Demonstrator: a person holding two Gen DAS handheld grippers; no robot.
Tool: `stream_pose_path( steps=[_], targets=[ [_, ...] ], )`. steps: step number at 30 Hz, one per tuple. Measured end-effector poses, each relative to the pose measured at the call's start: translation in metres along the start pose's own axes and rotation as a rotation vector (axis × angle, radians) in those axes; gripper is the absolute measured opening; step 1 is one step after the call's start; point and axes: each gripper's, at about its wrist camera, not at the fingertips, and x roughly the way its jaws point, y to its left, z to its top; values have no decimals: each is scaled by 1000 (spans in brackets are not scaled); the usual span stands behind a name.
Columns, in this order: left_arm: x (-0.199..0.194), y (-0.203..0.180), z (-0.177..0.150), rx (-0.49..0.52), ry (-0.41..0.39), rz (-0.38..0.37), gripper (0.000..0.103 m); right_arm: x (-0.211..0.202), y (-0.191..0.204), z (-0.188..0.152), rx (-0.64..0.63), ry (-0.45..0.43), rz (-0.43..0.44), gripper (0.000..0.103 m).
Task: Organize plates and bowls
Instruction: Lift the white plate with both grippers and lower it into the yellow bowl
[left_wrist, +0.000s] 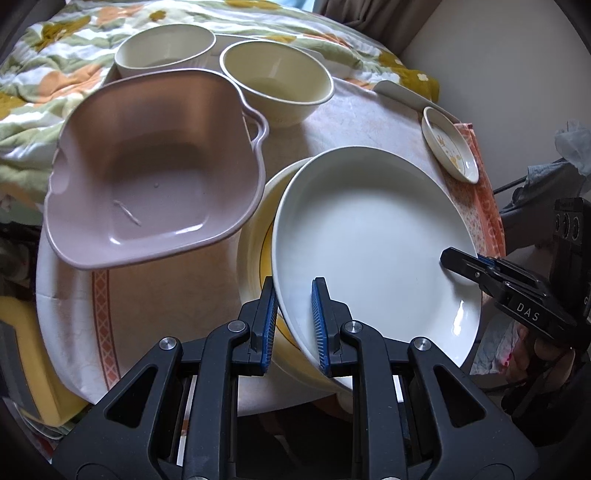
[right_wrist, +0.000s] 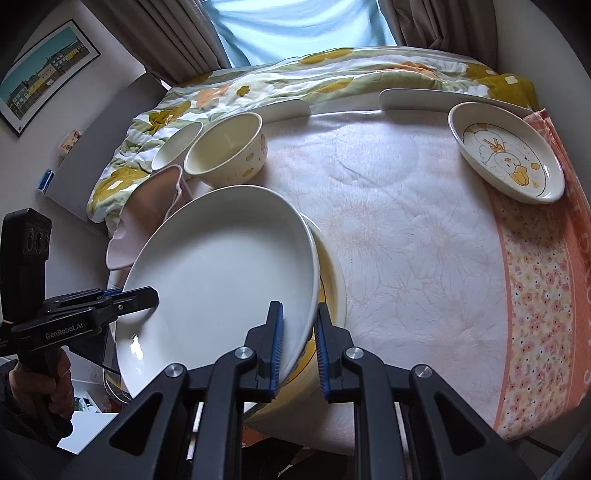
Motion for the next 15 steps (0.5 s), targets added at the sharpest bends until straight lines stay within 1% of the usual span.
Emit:
stream_pose_path(
  steps=[6, 11, 15],
  targets=[
    [13, 9, -3, -19, -2, -14, 16, 8, 0, -11, -17, -26, -16, 15],
    [20, 5, -3, -10, -1, -5, 16, 12, -2, -13, -4, -27, -32, 15],
    [22, 3, -3, -7, -5, 6, 16, 9, -3, -15, 6, -39, -28, 15]
  ],
)
